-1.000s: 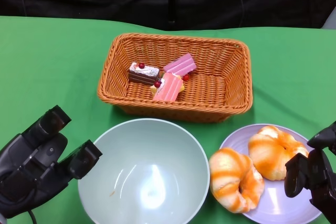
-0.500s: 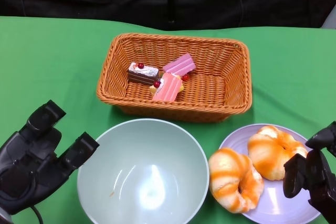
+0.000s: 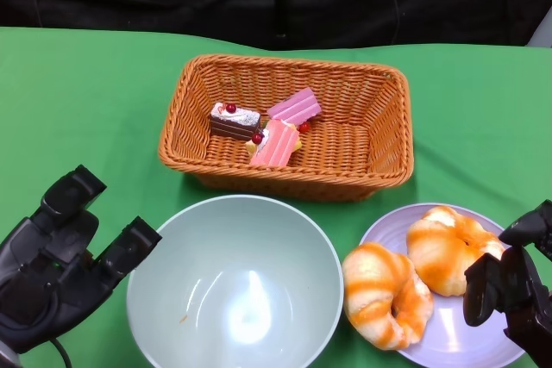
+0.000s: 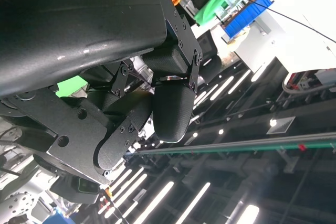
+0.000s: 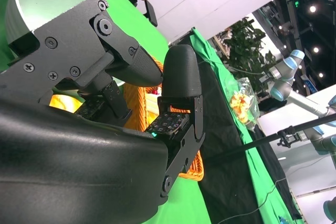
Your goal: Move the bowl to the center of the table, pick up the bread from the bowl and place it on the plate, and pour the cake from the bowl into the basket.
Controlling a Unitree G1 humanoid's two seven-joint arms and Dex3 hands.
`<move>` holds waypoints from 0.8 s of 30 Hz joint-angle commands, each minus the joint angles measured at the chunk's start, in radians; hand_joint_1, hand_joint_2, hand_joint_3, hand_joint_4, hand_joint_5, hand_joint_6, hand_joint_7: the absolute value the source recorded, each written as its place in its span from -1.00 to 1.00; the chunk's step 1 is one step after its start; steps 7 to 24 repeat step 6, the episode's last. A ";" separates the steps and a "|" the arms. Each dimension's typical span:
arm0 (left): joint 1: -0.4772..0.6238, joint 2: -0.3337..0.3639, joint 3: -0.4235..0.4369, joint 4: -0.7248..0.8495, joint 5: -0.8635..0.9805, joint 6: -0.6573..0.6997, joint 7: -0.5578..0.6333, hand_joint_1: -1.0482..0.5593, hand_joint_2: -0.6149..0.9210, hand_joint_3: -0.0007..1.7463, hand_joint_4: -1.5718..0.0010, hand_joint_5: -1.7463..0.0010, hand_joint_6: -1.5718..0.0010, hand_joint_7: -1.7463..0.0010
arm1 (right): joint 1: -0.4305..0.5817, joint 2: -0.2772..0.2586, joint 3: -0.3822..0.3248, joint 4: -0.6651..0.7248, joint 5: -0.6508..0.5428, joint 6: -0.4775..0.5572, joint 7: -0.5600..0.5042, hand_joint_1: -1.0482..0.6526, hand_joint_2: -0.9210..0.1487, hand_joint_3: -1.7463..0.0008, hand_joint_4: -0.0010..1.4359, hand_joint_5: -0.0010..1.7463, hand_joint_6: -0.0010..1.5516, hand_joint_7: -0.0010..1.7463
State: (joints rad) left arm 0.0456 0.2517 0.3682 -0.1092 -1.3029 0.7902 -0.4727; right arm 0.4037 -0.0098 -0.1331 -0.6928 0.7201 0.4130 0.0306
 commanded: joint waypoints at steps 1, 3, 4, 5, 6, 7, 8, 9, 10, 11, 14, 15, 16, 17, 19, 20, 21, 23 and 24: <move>-0.007 0.006 0.006 0.003 0.014 -0.006 -0.014 -0.02 0.30 0.65 -0.04 -1.00 0.07 -1.00 | 0.003 -0.010 -0.004 0.005 -0.006 -0.004 -0.002 0.07 -0.30 -0.47 0.26 1.00 -0.01 0.89; -0.007 0.007 0.005 0.006 0.021 -0.007 -0.020 -0.02 0.31 0.63 -0.03 -1.00 0.07 -1.00 | 0.004 -0.009 -0.004 0.007 -0.006 -0.004 -0.001 0.08 -0.29 -0.47 0.26 1.00 -0.01 0.89; -0.008 0.007 0.004 0.006 0.023 -0.006 -0.019 -0.02 0.31 0.62 -0.03 -1.00 0.07 -1.00 | 0.004 -0.010 -0.003 0.009 -0.006 -0.004 0.002 0.08 -0.29 -0.48 0.26 1.00 -0.01 0.89; -0.008 0.008 0.004 0.007 0.025 -0.006 -0.019 -0.02 0.31 0.62 -0.04 -1.00 0.06 -1.00 | 0.004 -0.010 -0.003 0.011 -0.006 -0.004 0.003 0.08 -0.29 -0.48 0.26 1.00 -0.01 0.89; -0.008 0.007 0.006 0.006 0.017 0.000 -0.012 -0.02 0.32 0.62 -0.04 -1.00 0.06 -1.00 | 0.005 -0.009 -0.001 0.011 -0.008 -0.005 0.003 0.08 -0.29 -0.48 0.26 1.00 -0.01 0.89; -0.008 0.007 0.006 0.006 0.017 0.000 -0.012 -0.02 0.32 0.62 -0.04 -1.00 0.06 -1.00 | 0.005 -0.009 -0.001 0.011 -0.008 -0.005 0.003 0.08 -0.29 -0.48 0.26 1.00 -0.01 0.89; -0.008 0.007 0.006 0.006 0.017 0.000 -0.012 -0.02 0.32 0.62 -0.04 -1.00 0.06 -1.00 | 0.005 -0.009 -0.001 0.011 -0.008 -0.005 0.003 0.08 -0.29 -0.48 0.26 1.00 -0.01 0.89; -0.008 0.007 0.006 0.006 0.017 0.000 -0.012 -0.02 0.32 0.62 -0.04 -1.00 0.06 -1.00 | 0.005 -0.009 -0.001 0.011 -0.008 -0.005 0.003 0.08 -0.29 -0.48 0.26 1.00 -0.01 0.89; -0.008 0.007 0.006 0.006 0.017 0.000 -0.012 -0.02 0.32 0.62 -0.04 -1.00 0.06 -1.00 | 0.005 -0.009 -0.001 0.011 -0.008 -0.005 0.003 0.08 -0.29 -0.48 0.26 1.00 -0.01 0.89; -0.008 0.007 0.006 0.006 0.017 0.000 -0.012 -0.02 0.32 0.62 -0.04 -1.00 0.06 -1.00 | 0.005 -0.009 -0.001 0.011 -0.008 -0.005 0.003 0.08 -0.29 -0.48 0.26 1.00 -0.01 0.89; -0.008 0.007 0.006 0.006 0.017 0.000 -0.012 -0.02 0.32 0.62 -0.04 -1.00 0.06 -1.00 | 0.005 -0.009 -0.001 0.011 -0.008 -0.005 0.003 0.08 -0.29 -0.48 0.26 1.00 -0.01 0.89; -0.008 0.007 0.006 0.006 0.017 0.000 -0.012 -0.02 0.32 0.62 -0.04 -1.00 0.06 -1.00 | 0.005 -0.009 -0.001 0.011 -0.008 -0.005 0.003 0.08 -0.29 -0.48 0.26 1.00 -0.01 0.89; -0.008 0.007 0.006 0.006 0.017 0.000 -0.012 -0.02 0.32 0.62 -0.04 -1.00 0.06 -1.00 | 0.005 -0.009 -0.001 0.011 -0.008 -0.005 0.003 0.08 -0.29 -0.48 0.26 1.00 -0.01 0.89; -0.008 0.007 0.006 0.006 0.017 0.000 -0.012 -0.02 0.32 0.62 -0.04 -1.00 0.06 -1.00 | 0.005 -0.009 -0.001 0.011 -0.008 -0.005 0.003 0.08 -0.29 -0.48 0.26 1.00 -0.01 0.89; -0.008 0.007 0.006 0.006 0.017 0.000 -0.012 -0.02 0.32 0.62 -0.04 -1.00 0.06 -1.00 | 0.005 -0.009 -0.001 0.011 -0.008 -0.005 0.003 0.08 -0.29 -0.48 0.26 1.00 -0.01 0.89; -0.008 0.007 0.006 0.006 0.017 0.000 -0.012 -0.02 0.32 0.62 -0.04 -1.00 0.06 -1.00 | 0.005 -0.009 -0.001 0.011 -0.008 -0.005 0.003 0.08 -0.29 -0.48 0.26 1.00 -0.01 0.89; -0.008 0.007 0.006 0.006 0.017 0.000 -0.012 -0.02 0.32 0.62 -0.04 -1.00 0.06 -1.00 | 0.005 -0.009 -0.001 0.011 -0.008 -0.005 0.003 0.08 -0.29 -0.48 0.26 1.00 -0.01 0.89; -0.008 0.007 0.006 0.006 0.017 0.000 -0.012 -0.02 0.32 0.62 -0.04 -1.00 0.06 -1.00 | 0.005 -0.009 -0.001 0.011 -0.008 -0.005 0.003 0.08 -0.29 -0.48 0.26 1.00 -0.01 0.89; -0.008 0.007 0.006 0.006 0.017 0.000 -0.012 -0.02 0.32 0.62 -0.04 -1.00 0.06 -1.00 | 0.005 -0.009 -0.001 0.011 -0.008 -0.005 0.003 0.08 -0.29 -0.48 0.26 1.00 -0.01 0.89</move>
